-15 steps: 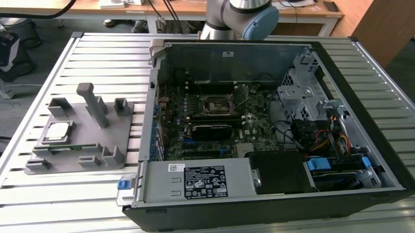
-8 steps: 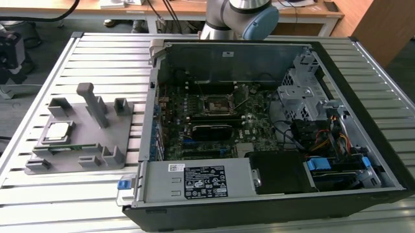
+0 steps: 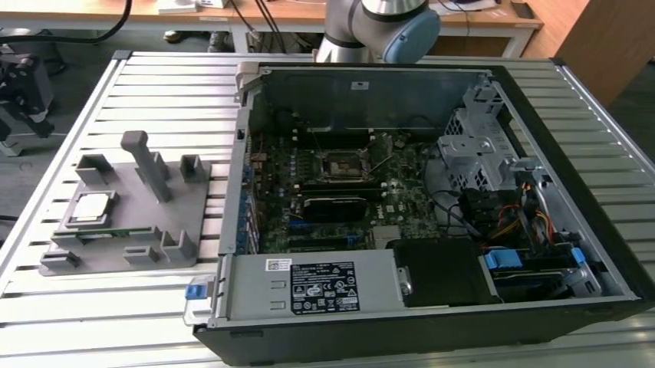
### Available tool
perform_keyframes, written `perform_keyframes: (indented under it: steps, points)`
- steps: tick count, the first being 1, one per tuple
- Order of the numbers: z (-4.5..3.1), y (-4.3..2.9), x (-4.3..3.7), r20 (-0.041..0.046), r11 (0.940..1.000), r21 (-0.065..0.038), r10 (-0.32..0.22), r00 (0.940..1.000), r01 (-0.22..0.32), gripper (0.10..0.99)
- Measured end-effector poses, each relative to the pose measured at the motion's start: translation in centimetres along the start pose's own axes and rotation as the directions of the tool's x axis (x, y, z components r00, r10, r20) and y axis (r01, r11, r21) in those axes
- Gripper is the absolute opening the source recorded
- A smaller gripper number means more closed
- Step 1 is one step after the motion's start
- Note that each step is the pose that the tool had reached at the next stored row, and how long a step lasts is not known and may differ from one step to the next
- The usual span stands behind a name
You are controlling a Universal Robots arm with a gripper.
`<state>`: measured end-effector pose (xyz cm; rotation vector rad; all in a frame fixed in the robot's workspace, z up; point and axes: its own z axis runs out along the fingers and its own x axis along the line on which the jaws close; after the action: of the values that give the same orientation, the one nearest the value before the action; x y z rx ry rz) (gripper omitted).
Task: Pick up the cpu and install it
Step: 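Pick up the cpu and move it towards the insertion slot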
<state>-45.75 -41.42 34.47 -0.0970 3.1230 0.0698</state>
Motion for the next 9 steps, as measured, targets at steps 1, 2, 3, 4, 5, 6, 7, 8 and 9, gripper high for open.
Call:
perform_keyframes:
  steps: [1, 2, 3, 4, 5, 6, 7, 8, 9]
  points:
    - [0.10, -0.03, 0.00, -0.0002, 1.0000, -0.001, -0.005, 1.0000, 0.005, 0.529]
    - [0.18, -0.06, 0.00, -0.0004, 1.0000, -0.001, -0.009, 1.0000, 0.009, 0.529]
    - [0.27, -0.09, 0.01, -0.0005, 0.9999, -0.002, -0.013, 0.9999, 0.013, 0.529]
    - [0.37, -0.10, 0.02, -0.0004, 0.9999, -0.003, -0.014, 0.9999, 0.014, 0.529]
    - [0.45, -0.10, 0.02, -0.0005, 0.9999, -0.003, -0.014, 0.9999, 0.014, 0.529]
    - [0.54, -0.11, 0.02, -0.0005, 0.9999, -0.003, -0.015, 0.9999, 0.015, 0.529]
    - [0.65, -0.13, 0.02, -0.0005, 0.9999, -0.003, -0.015, 0.9999, 0.015, 0.529]
    - [0.78, -0.15, 0.02, -0.0006, 0.9999, -0.003, -0.015, 0.9999, 0.015, 0.529]
    - [0.96, -0.16, 0.03, -0.0008, 0.9999, -0.003, -0.015, 0.9999, 0.015, 0.529]
